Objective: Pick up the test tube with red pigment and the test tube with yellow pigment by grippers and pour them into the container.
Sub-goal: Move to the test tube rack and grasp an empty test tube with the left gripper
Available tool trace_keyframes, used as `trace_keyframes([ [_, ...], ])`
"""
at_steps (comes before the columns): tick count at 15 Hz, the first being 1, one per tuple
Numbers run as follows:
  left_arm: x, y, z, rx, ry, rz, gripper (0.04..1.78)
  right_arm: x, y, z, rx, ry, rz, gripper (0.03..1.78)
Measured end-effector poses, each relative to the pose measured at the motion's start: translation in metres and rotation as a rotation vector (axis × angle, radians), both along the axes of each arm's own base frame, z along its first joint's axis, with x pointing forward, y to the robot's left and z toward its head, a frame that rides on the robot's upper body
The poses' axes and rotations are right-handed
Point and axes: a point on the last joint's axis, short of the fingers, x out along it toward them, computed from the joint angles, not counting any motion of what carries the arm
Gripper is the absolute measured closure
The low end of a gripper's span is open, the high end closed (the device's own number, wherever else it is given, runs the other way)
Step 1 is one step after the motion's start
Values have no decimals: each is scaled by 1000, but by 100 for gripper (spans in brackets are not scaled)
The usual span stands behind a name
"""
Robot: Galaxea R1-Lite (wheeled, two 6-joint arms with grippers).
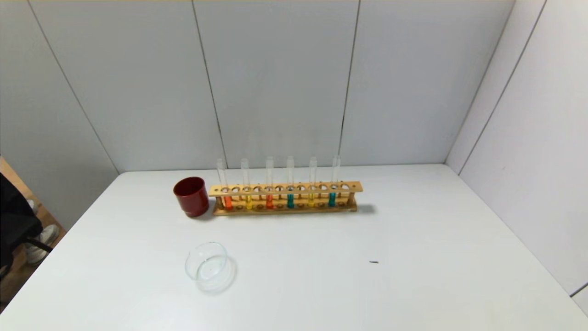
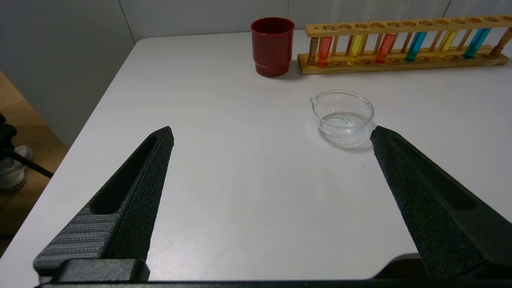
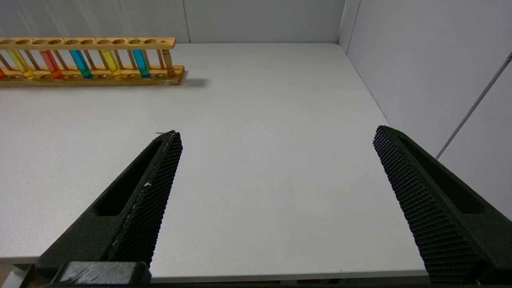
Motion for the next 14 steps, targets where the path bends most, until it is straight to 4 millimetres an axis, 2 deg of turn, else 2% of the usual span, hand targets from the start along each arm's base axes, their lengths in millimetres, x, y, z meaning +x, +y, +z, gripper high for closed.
trace_keyframes([
  [10, 0, 0, 1, 36, -9, 1, 9, 0, 0, 0, 0, 0, 0, 6],
  [12, -4, 0, 14, 30, -56, -20, 9, 0, 0, 0, 0, 0, 0, 6],
  [14, -16, -1, 43, 32, -113, -52, 9, 0, 0, 0, 0, 0, 0, 6],
])
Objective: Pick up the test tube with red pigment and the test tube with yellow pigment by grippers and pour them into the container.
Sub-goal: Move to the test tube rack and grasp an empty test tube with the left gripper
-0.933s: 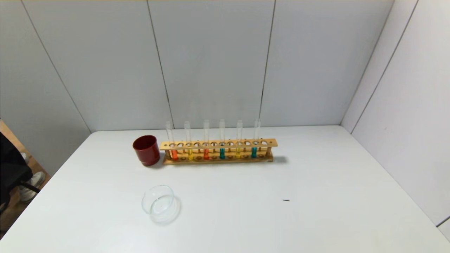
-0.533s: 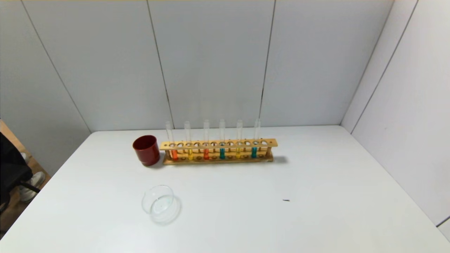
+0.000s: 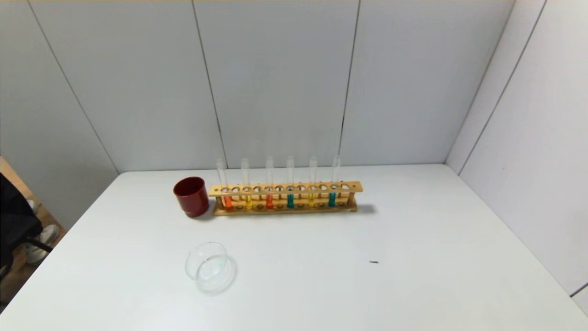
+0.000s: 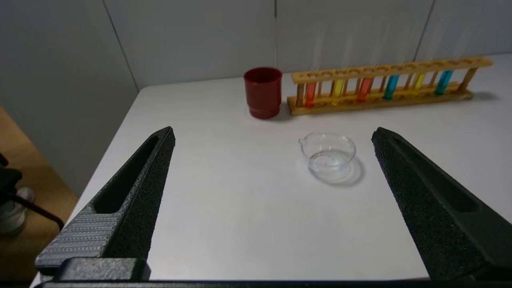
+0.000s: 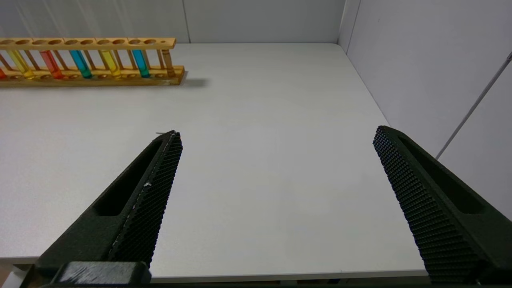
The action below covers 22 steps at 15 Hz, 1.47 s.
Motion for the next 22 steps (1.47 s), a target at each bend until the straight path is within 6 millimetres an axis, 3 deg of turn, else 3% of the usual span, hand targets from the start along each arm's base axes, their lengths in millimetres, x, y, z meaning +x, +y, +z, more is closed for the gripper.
trace_keyframes([
  [3, -13, -2, 53, 7, 3, -72, 9, 0, 0, 0, 0, 0, 0, 6],
  [5, -5, -3, 91, 11, 39, -117, 9, 0, 0, 0, 0, 0, 0, 6],
  [8, 31, -4, 136, 9, 122, -163, 9, 0, 0, 0, 0, 0, 0, 6],
  [11, 89, -5, 159, 3, 193, -226, 9, 0, 0, 0, 0, 0, 0, 6],
  [15, 174, -7, 157, -11, 270, -296, 9, 0, 0, 0, 0, 0, 0, 6],
  [19, 250, -17, 128, -23, 354, -348, 9, 0, 0, 0, 0, 0, 0, 6],
  [22, 294, -28, 103, -31, 370, -381, 9, 0, 0, 0, 0, 0, 0, 6],
])
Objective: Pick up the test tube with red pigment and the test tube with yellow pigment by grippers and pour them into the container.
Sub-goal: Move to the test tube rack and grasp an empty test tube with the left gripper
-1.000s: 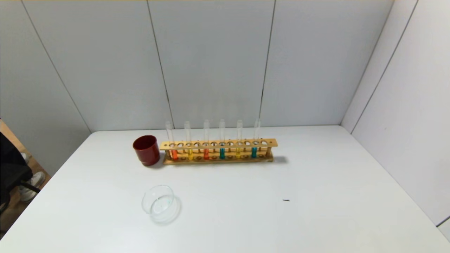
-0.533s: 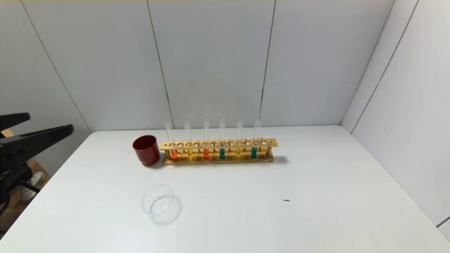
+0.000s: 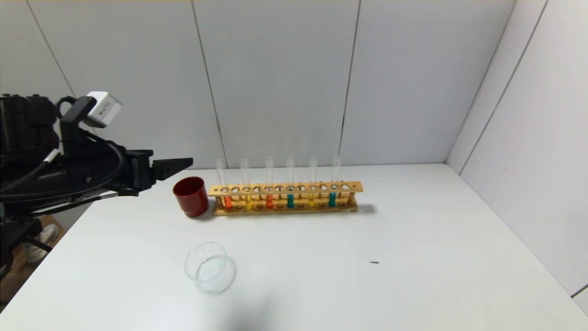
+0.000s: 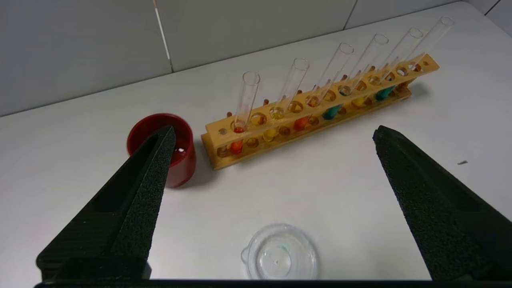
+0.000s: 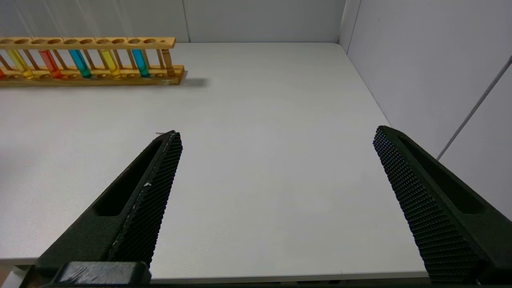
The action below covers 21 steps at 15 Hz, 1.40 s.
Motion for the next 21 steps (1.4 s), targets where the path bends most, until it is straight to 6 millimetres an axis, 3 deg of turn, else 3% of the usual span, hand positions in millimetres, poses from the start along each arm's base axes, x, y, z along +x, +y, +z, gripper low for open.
trace_keyframes([
  [10, 89, -21, -60, -12, 83, -25, 9, 0, 0, 0, 0, 0, 0, 6],
  [19, 131, -32, -89, -3, 117, -40, 9, 0, 0, 0, 0, 0, 0, 6],
  [21, 138, -33, -94, -2, 121, -41, 16, 0, 0, 0, 0, 0, 0, 6],
])
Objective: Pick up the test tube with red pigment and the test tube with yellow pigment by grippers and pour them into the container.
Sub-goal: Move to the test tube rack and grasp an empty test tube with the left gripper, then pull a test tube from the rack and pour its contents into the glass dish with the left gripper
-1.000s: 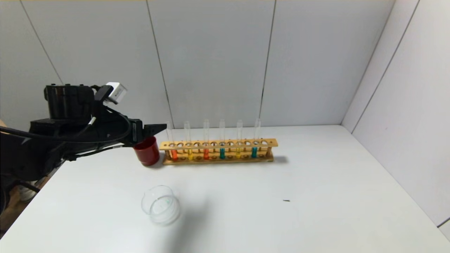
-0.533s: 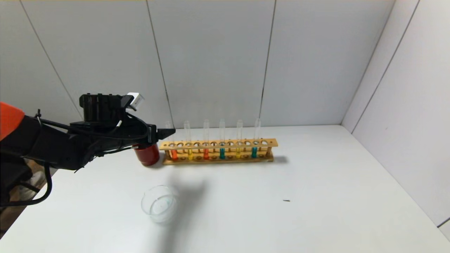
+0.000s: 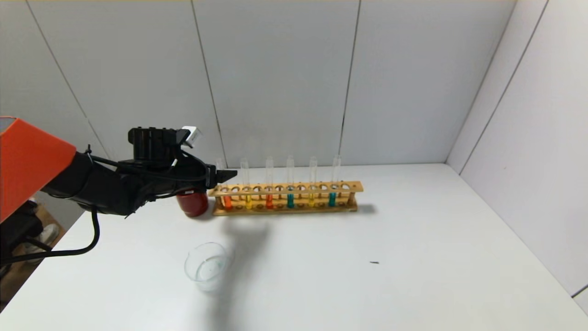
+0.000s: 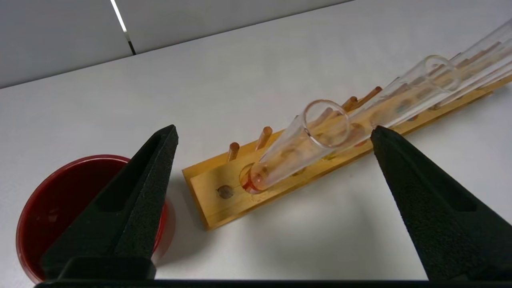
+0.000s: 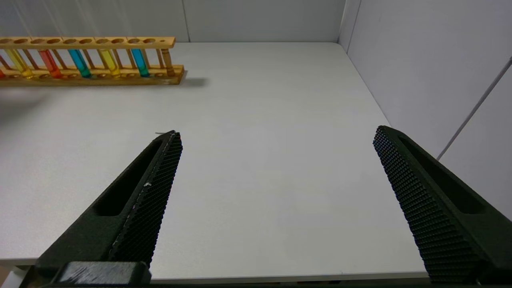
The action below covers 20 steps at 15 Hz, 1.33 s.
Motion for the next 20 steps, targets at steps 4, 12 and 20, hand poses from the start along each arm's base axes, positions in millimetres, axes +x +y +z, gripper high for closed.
trace_keyframes([
  [4, 6, -4, -7, 3, 8, -8, 59, 0, 0, 0, 0, 0, 0, 6],
  [12, 12, -11, -7, 4, -3, -20, 148, 0, 0, 0, 0, 0, 0, 6],
  [20, -12, -7, 56, -12, -144, -9, 148, 0, 0, 0, 0, 0, 1, 6],
])
